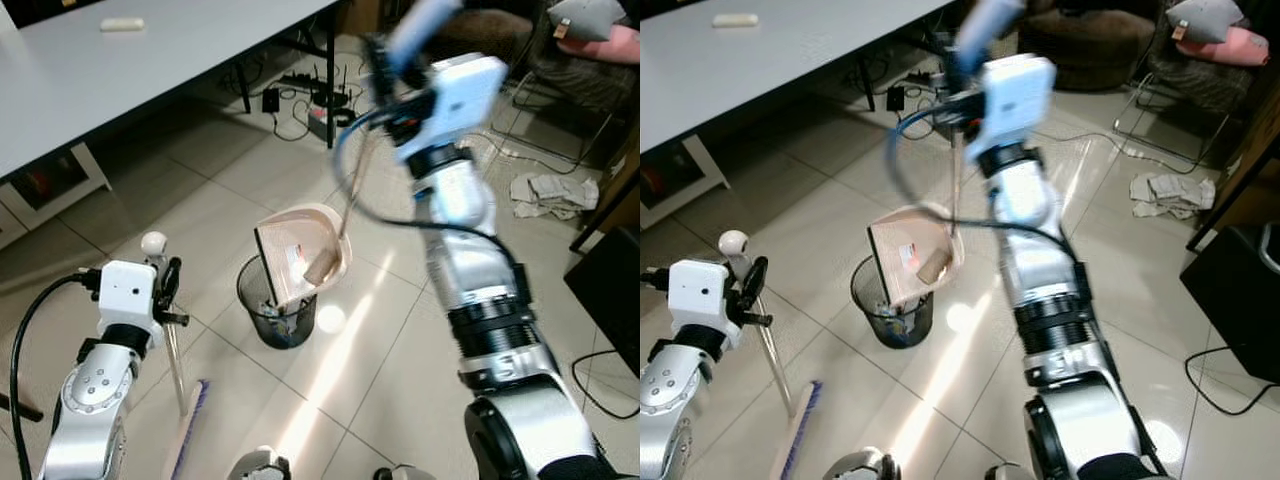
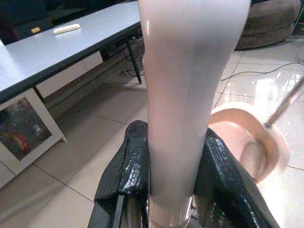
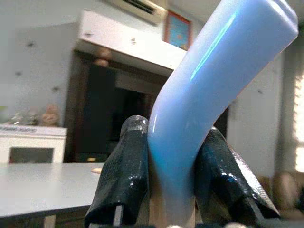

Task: Sweep floor

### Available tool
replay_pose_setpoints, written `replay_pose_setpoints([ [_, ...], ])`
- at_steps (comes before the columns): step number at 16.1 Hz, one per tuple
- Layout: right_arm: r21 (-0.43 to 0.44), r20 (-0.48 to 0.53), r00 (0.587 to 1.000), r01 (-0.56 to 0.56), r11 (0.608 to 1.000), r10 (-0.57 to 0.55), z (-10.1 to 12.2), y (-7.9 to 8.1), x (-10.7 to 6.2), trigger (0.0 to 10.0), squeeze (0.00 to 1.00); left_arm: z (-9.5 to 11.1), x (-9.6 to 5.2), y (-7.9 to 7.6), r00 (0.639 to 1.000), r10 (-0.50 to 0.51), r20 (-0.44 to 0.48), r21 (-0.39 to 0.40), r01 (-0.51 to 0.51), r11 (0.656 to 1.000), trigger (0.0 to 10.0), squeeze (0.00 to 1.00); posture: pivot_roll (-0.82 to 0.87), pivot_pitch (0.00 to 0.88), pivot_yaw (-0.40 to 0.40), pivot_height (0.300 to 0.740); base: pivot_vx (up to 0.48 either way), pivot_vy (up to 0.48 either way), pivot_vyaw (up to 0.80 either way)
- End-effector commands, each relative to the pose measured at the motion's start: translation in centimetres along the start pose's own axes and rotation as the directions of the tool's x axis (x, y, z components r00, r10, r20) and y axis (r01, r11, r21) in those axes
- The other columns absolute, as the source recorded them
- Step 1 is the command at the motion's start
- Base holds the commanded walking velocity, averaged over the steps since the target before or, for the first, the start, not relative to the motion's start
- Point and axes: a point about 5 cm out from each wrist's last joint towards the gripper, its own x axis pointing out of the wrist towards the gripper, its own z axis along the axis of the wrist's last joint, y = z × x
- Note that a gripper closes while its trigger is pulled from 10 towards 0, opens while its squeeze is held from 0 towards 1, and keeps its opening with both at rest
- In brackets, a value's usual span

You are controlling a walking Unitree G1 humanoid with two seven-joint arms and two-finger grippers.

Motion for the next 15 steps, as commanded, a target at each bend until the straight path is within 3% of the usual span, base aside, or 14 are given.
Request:
replay_pose_setpoints([
  [1,-0.039,0.099,0.994,-0.036,0.999,0.04,1.6,0.5,0.7,10.0,0.0,0.7,-0.1,0.2,1.0,-0.003,0.02,0.013,0.003,1.0,10.0,0.0,0.15,0.144,0.045,0.74,0.0,0.0,0.0],
  [5,-0.075,0.123,0.98,-0.147,0.986,0.155,1.4,3.2,0.5,10.0,0.0,0.7,-0.2,0.2,1.0,-0.006,0.011,0.017,0.006,1.0,10.0,0.0,0.15,0.145,0.045,0.74,0.0,0.0,0.0],
  [10,-0.123,0.133,0.948,-0.272,0.954,0.288,1.5,5.3,-0.2,10.0,0.0,0.6,-0.2,-0.1,1.0,-0.01,0.007,0.014,0.01,1.0,10.0,0.0,0.14,0.14,0.041,0.74,0.0,0.0,0.0],
  [15,-0.114,0.168,0.912,-0.36,0.926,0.375,1.6,7.3,-1.1,10.0,0.0,0.5,-0.1,-0.4,1.0,-0.016,0.006,0.01,0.016,1.0,10.0,0.0,0.13,0.135,0.038,0.74,0.0,0.0,0.0],
])
